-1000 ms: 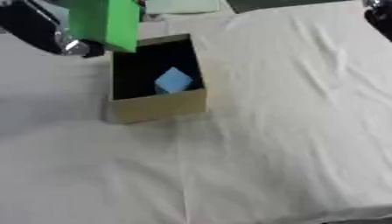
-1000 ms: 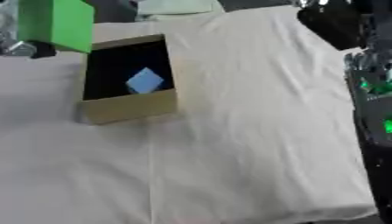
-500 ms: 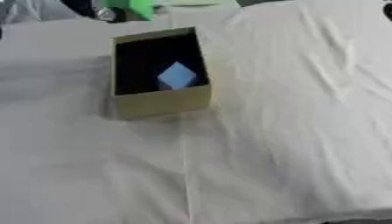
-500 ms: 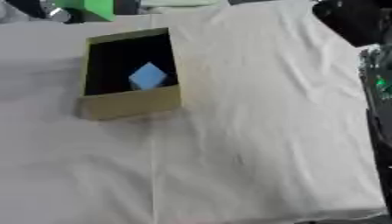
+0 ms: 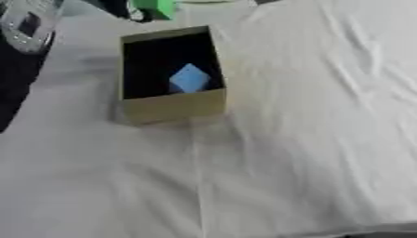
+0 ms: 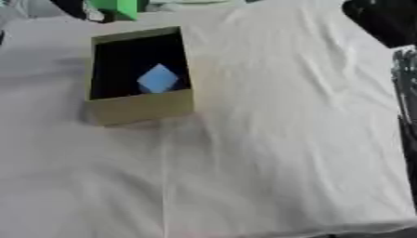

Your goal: Pick up objects on the table and place them in the box.

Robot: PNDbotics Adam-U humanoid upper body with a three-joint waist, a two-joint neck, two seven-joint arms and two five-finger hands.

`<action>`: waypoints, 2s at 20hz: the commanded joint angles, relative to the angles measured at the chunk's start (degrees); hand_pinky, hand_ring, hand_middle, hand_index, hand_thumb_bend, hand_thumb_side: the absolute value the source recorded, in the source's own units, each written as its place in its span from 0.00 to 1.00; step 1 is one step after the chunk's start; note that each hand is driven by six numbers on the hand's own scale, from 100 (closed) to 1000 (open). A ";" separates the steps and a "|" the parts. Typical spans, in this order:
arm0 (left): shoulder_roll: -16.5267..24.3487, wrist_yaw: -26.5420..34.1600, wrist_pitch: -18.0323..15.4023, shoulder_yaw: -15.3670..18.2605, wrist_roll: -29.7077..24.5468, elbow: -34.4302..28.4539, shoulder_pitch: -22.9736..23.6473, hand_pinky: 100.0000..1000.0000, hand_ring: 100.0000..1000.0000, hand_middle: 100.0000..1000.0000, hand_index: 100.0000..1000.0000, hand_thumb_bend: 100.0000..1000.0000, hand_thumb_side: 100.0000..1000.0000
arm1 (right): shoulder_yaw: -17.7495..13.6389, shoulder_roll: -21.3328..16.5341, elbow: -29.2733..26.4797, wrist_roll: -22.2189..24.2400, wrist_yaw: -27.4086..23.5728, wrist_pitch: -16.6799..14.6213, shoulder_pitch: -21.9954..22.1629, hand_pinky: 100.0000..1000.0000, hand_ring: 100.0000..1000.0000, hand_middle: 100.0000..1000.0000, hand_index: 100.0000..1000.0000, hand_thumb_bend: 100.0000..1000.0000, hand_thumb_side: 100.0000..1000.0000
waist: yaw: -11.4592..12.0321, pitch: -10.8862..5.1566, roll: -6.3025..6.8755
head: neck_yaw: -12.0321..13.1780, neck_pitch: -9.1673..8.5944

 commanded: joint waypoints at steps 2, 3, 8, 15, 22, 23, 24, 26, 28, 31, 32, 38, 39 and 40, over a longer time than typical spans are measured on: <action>0.17 -1.46 -1.46 0.31 0.00 1.79 -1.67 0.01 0.32 0.39 0.50 0.20 0.00 | -0.22 -0.65 -0.91 -0.10 -0.45 -0.11 -0.83 0.81 0.70 0.45 0.80 0.00 0.69 | -0.18 -0.87 -0.13 | 0.01 0.29; 0.09 -1.77 -1.70 0.26 -0.21 2.10 -1.64 0.02 0.33 0.40 0.50 0.22 0.00 | -0.23 -0.63 -0.91 -0.11 -0.45 -0.11 -0.83 0.81 0.70 0.45 0.80 0.00 0.69 | -0.22 -0.86 -0.12 | -0.01 0.29; -0.23 -2.83 -2.89 0.03 -2.01 2.94 -1.22 0.09 0.36 0.41 0.51 0.27 0.00 | -0.33 -0.51 -0.91 -0.28 -0.43 -0.04 -0.66 0.81 0.70 0.45 0.80 0.00 0.69 | -0.34 -0.90 -0.04 | -0.08 0.29; -0.08 -2.39 -4.98 -0.69 -5.54 2.29 -0.59 0.30 0.44 0.46 0.57 0.42 0.02 | -0.46 -0.43 -0.91 -0.45 -0.33 0.09 -0.39 0.81 0.70 0.45 0.80 0.00 0.69 | -0.38 -1.05 0.05 | -0.37 0.29; 0.25 -3.64 -7.34 -0.96 -13.06 1.56 -0.02 0.65 0.67 0.63 0.81 0.63 0.25 | -0.56 -0.35 -0.91 -0.53 -0.25 0.07 -0.23 0.81 0.70 0.45 0.80 0.00 0.69 | -0.38 -1.29 0.15 | -0.71 0.29; 0.34 -3.80 -7.58 -0.99 -13.72 1.39 0.05 0.68 0.71 0.68 0.85 0.66 0.26 | -0.57 -0.34 -0.91 -0.54 -0.24 0.08 -0.22 0.81 0.70 0.45 0.80 0.00 0.69 | -0.37 -1.31 0.16 | -0.78 0.29; 0.43 -4.16 -7.74 -0.98 -14.25 1.22 0.11 0.69 0.73 0.71 0.87 0.67 0.26 | -0.57 -0.33 -0.91 -0.54 -0.23 0.08 -0.21 0.81 0.70 0.46 0.80 0.00 0.69 | -0.36 -1.34 0.16 | -0.86 0.29; 0.47 -4.91 -7.87 -0.86 -14.91 0.99 0.21 0.70 0.74 0.73 0.89 0.67 0.28 | -0.58 -0.31 -0.91 -0.55 -0.22 0.09 -0.19 0.81 0.70 0.45 0.80 0.00 0.69 | -0.36 -1.37 0.16 | -0.98 0.29; 0.44 -5.22 -7.85 -0.70 -15.15 0.84 0.30 0.70 0.75 0.75 0.89 0.67 0.28 | -0.59 -0.28 -0.91 -0.55 -0.20 0.12 -0.16 0.81 0.70 0.46 0.80 0.00 0.69 | -0.32 -1.41 0.13 | -1.05 0.29; 0.36 -5.23 -7.79 -0.51 -14.83 0.58 0.43 0.70 0.77 0.78 0.90 0.67 0.30 | -0.59 -0.24 -0.91 -0.54 -0.17 0.14 -0.17 0.81 0.70 0.46 0.80 0.00 0.69 | -0.25 -1.46 0.06 | -1.10 0.29; 0.34 -5.17 -7.78 -0.49 -14.78 0.53 0.44 0.70 0.77 0.79 0.90 0.67 0.29 | -0.60 -0.23 -0.91 -0.54 -0.17 0.14 -0.17 0.81 0.70 0.46 0.80 0.00 0.69 | -0.22 -1.48 0.05 | -1.11 0.29; 0.37 -5.99 -8.17 -0.53 -15.22 -0.02 0.52 0.71 0.80 0.81 0.91 0.72 0.25 | -0.58 -0.15 -0.91 -0.51 -0.14 0.18 -0.09 0.81 0.70 0.45 0.80 0.00 0.70 | -0.07 -1.55 0.00 | -1.17 0.29; 0.34 -5.88 -8.05 -0.36 -14.98 -0.28 0.54 0.70 0.79 0.80 0.91 0.67 0.25 | -0.59 -0.17 -0.91 -0.52 -0.13 0.21 -0.04 0.81 0.70 0.45 0.80 0.00 0.70 | -0.04 -1.55 0.00 | -1.21 0.29; 0.32 -5.54 -7.85 -0.19 -14.55 -0.57 0.59 0.69 0.78 0.79 0.90 0.61 0.26 | -0.60 -0.18 -0.91 -0.54 -0.11 0.23 0.00 0.81 0.70 0.45 0.80 0.00 0.70 | 0.00 -1.56 0.00 | -1.23 0.29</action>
